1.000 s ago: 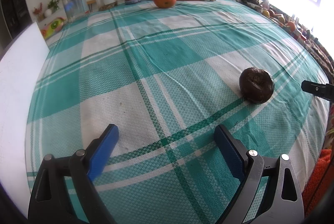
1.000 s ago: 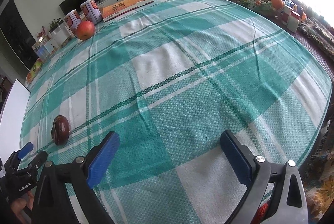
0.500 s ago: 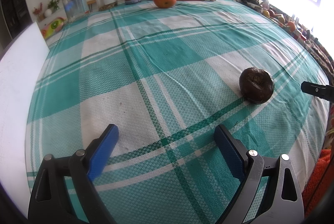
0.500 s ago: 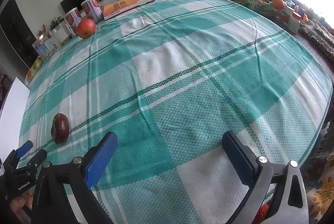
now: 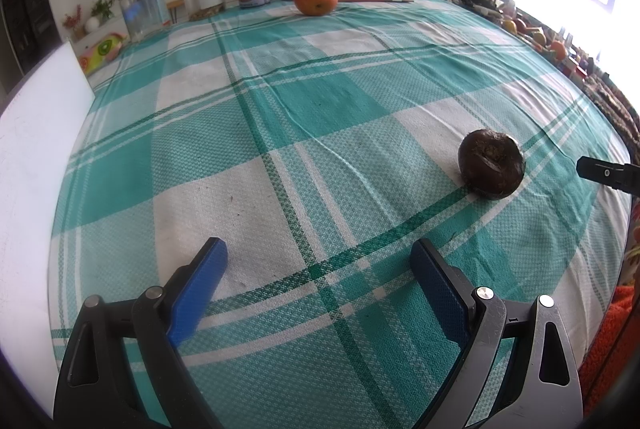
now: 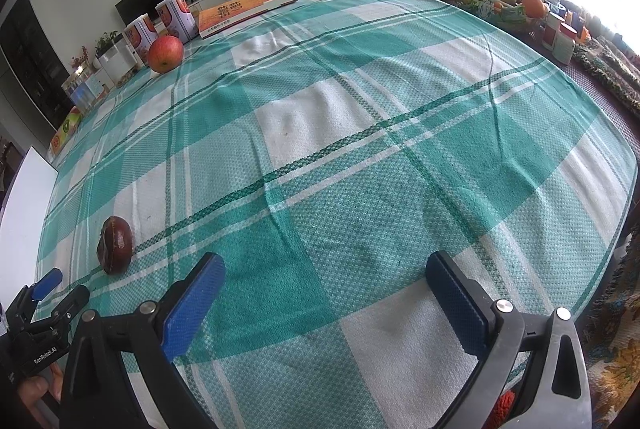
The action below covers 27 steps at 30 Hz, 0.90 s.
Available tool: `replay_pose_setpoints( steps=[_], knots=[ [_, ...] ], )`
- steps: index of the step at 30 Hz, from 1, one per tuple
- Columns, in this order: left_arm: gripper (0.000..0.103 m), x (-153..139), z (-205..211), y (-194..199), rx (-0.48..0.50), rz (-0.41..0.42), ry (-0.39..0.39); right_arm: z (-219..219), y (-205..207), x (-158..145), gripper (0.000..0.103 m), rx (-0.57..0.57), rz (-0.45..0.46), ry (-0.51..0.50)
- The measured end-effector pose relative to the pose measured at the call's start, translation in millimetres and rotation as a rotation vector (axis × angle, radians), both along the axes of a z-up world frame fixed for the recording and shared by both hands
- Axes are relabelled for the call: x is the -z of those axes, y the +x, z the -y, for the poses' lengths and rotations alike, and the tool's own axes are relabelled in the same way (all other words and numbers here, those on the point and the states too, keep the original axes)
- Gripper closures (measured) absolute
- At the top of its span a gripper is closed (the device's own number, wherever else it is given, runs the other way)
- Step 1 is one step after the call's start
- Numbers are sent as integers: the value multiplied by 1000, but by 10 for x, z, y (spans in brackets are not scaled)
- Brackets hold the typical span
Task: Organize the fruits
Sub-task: 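Move the left tool toward the last dark mangosteen on the cloth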
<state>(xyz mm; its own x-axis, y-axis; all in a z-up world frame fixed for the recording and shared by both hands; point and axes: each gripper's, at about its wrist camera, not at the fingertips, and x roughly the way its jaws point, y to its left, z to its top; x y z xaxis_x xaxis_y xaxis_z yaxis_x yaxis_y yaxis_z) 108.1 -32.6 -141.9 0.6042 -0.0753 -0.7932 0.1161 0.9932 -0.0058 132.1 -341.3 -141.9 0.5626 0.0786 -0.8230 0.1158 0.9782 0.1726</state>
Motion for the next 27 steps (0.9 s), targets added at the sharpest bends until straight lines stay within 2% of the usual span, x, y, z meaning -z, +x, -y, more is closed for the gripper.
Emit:
replay_pose_setpoints(
  steps=[23, 27],
  knots=[
    [9, -16, 9, -9, 5, -12, -4, -8, -10, 2, 2, -1, 3, 1],
    [9, -180, 111, -139, 82, -11, -130, -38, -23, 16, 1, -8, 6, -14]
  ],
)
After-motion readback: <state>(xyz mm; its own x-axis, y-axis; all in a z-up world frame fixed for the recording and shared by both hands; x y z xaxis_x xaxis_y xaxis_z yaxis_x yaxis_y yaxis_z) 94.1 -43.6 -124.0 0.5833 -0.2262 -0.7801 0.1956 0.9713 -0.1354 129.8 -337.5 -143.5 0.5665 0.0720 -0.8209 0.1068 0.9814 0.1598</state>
